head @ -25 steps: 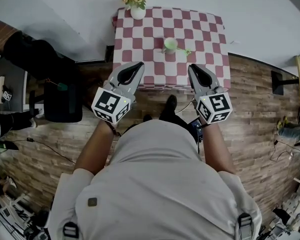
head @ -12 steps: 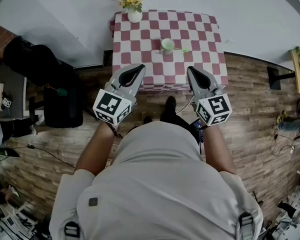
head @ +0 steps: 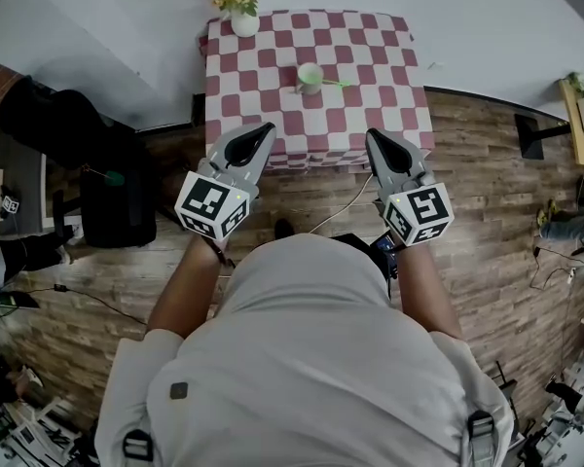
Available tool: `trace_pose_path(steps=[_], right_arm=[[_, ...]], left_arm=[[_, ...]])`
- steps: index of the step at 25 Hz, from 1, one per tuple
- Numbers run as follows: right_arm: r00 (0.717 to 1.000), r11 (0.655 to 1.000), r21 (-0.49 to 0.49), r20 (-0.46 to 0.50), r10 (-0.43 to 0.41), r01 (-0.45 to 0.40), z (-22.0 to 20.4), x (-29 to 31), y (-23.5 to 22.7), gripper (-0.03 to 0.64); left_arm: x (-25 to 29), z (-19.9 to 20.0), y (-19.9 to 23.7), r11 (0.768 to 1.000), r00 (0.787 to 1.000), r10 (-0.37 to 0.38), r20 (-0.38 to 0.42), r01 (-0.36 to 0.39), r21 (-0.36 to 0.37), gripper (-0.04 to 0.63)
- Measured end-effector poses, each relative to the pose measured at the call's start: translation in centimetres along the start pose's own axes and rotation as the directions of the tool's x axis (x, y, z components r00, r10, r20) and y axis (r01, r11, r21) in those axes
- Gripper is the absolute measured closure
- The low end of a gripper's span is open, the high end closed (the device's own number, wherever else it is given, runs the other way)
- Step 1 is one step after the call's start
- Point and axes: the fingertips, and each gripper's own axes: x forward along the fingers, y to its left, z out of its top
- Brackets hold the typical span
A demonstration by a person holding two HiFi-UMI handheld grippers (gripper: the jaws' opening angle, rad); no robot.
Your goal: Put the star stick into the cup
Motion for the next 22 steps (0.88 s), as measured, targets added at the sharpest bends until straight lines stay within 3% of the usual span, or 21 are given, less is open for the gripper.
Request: trace_pose_path(steps=[13,22], right_arm=[[0.998,0.997,0.043,0.005,0.065,-0.065,-2.7,-6.4,-5.7,0.607],[0.992,0.991,0.044,0.017,0.126,-0.127,-4.2,-11.7,-7.6,0.607]], left_arm=[[4.6,-0.2,-8.4,0.998,0.998,0.058,-0.017,-0.059,-0.038,0.592],[5.0,-0.6,-14.7,0.992,0.992,0.121,-0.026,-0.122,-0.043,0.591]])
